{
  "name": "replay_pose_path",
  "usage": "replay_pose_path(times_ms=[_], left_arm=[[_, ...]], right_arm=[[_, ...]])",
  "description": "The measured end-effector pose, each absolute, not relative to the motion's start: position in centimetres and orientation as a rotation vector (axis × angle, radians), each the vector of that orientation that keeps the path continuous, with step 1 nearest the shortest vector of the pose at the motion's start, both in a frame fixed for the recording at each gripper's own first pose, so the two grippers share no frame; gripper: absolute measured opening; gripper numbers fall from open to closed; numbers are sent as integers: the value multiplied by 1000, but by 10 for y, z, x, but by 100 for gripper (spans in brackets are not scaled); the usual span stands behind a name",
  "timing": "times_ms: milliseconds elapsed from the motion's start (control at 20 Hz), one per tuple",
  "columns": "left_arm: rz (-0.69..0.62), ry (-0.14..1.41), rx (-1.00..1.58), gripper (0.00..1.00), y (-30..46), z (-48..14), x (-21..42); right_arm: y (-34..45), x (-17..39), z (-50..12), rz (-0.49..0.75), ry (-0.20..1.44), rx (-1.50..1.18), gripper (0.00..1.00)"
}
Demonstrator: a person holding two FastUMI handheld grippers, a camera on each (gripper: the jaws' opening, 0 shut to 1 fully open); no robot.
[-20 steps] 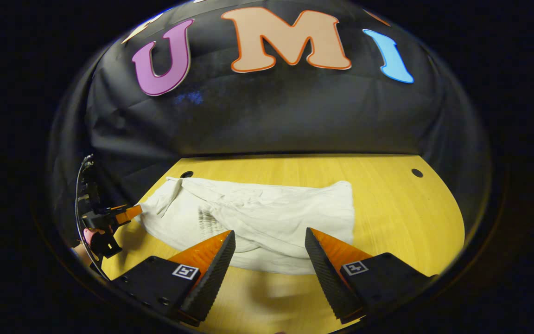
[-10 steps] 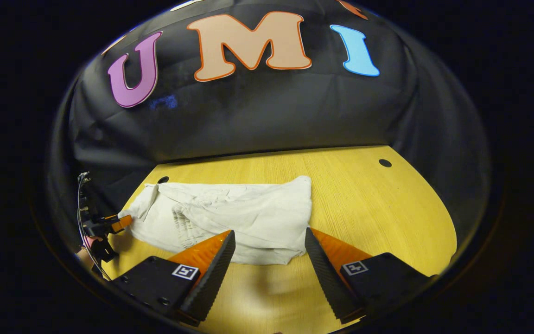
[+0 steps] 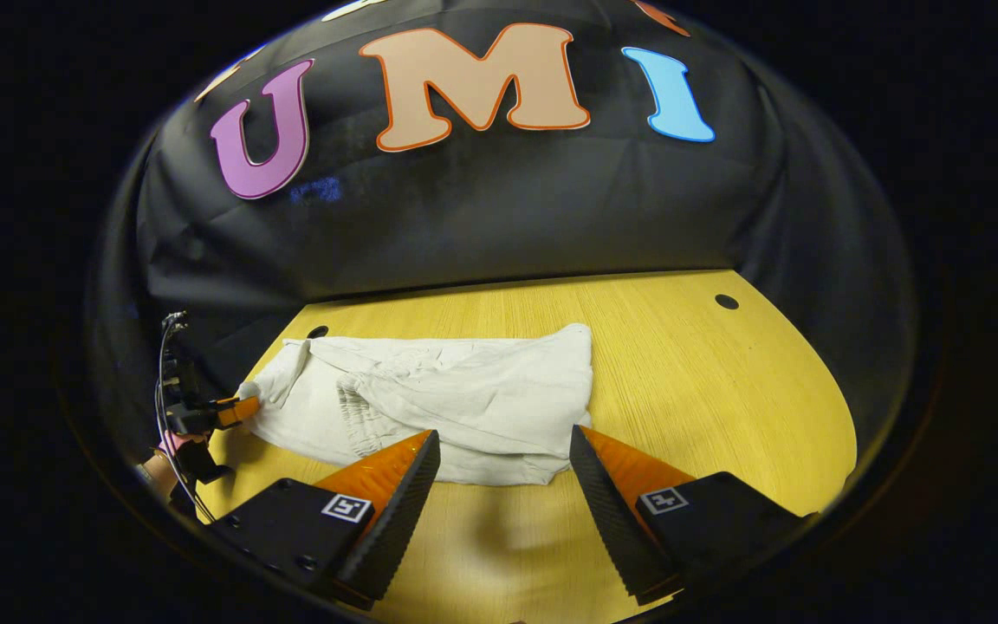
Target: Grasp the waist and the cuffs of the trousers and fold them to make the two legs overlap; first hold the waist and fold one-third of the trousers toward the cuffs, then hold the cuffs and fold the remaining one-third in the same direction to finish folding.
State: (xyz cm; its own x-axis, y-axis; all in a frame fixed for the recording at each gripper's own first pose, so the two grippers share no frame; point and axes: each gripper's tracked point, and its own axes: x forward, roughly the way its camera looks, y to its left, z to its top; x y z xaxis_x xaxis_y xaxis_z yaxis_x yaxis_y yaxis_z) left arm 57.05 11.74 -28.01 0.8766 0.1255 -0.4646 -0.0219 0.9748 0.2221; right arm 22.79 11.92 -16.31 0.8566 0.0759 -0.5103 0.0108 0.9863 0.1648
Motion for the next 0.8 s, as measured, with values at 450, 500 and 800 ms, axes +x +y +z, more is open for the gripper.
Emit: replay_pose_path(times_ms=[450, 500, 800], left_arm=[[134, 526, 212, 0, 97, -273, 568], [123, 511, 190, 0, 89, -266, 568], [54, 408, 47, 0, 18, -211, 563]], right_arm=[[112, 222, -157, 59, 513, 159, 96], [110, 221, -155, 63, 509, 164, 96], [90, 214, -151, 83, 482, 195, 96]])
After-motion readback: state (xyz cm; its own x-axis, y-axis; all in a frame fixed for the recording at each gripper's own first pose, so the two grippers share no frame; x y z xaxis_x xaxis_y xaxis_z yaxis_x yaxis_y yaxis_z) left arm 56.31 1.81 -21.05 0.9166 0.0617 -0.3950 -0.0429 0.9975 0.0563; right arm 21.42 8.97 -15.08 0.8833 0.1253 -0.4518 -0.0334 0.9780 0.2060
